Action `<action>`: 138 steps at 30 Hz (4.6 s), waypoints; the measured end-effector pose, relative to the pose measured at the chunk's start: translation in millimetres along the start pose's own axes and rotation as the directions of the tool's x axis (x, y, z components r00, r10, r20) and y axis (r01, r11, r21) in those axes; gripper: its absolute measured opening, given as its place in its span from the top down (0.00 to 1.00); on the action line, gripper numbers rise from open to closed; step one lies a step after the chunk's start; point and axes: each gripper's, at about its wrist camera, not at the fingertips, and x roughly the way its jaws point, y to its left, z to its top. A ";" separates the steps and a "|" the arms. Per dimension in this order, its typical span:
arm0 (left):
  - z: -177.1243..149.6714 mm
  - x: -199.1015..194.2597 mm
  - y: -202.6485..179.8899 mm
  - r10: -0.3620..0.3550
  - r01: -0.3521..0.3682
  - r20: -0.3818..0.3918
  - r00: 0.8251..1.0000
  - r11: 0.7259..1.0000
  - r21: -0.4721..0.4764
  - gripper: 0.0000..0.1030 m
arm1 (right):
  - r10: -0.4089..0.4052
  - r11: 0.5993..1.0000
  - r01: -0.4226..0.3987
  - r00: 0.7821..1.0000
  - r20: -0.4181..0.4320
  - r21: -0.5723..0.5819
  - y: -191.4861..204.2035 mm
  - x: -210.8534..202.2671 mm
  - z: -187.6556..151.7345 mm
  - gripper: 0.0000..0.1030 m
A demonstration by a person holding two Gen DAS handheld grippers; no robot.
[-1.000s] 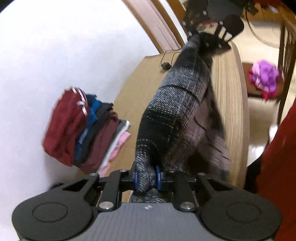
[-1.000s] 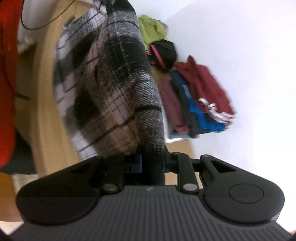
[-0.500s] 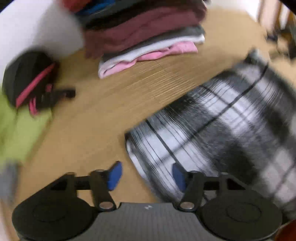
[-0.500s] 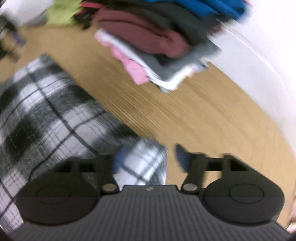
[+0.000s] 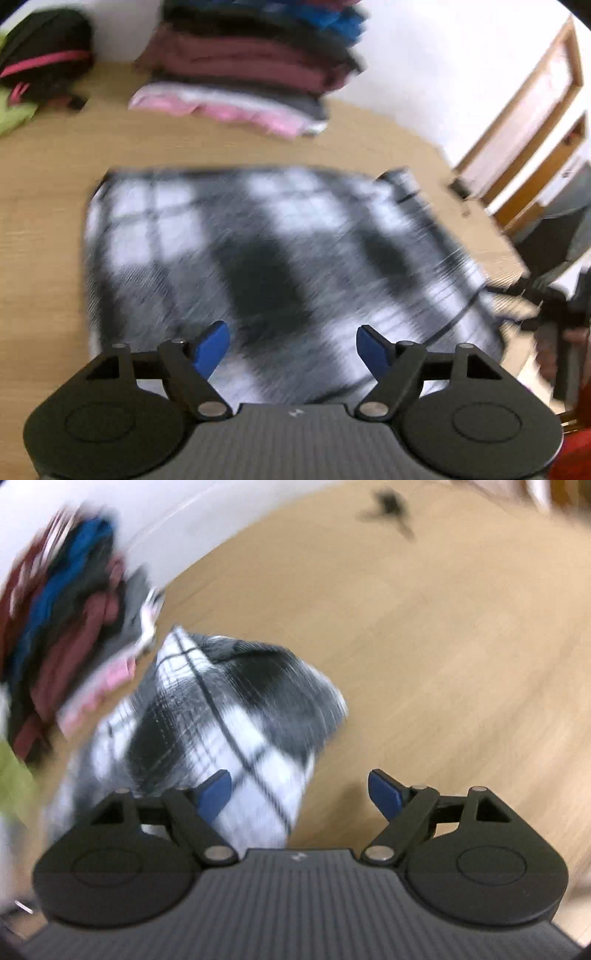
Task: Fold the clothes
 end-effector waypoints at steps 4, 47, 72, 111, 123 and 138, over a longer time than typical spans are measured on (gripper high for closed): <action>64.0 17.3 -47.1 -0.124 0.113 0.035 0.992 0.967 0.230 0.18 | 0.132 0.983 -0.132 0.991 0.008 0.132 -23.8 -0.7 -8.4 0.16; 183.3 73.3 -203.9 -0.192 0.145 -0.036 0.981 0.590 0.794 0.84 | 0.210 0.738 0.038 0.936 0.282 -0.673 113.4 -119.5 -3.2 0.90; 46.5 59.2 -29.3 -0.028 0.070 -0.158 0.987 0.962 0.263 0.49 | 0.095 0.609 -0.091 0.995 -0.041 -0.788 152.5 -134.6 -151.5 0.18; 66.6 3.7 -62.3 -0.305 0.301 0.211 0.929 0.952 0.051 0.52 | -0.027 0.937 0.174 0.902 0.430 -0.304 11.9 -179.0 -43.4 0.40; 44.2 138.5 -109.3 -0.252 0.255 -0.107 0.962 0.967 0.009 0.97 | 0.003 0.855 0.085 0.986 0.168 -0.512 37.9 -30.4 -34.2 1.00; 100.4 42.5 -73.8 -0.330 0.308 0.179 0.927 0.941 0.139 0.06 | -0.043 0.951 0.108 0.974 0.222 -0.290 37.6 -114.3 -49.0 0.00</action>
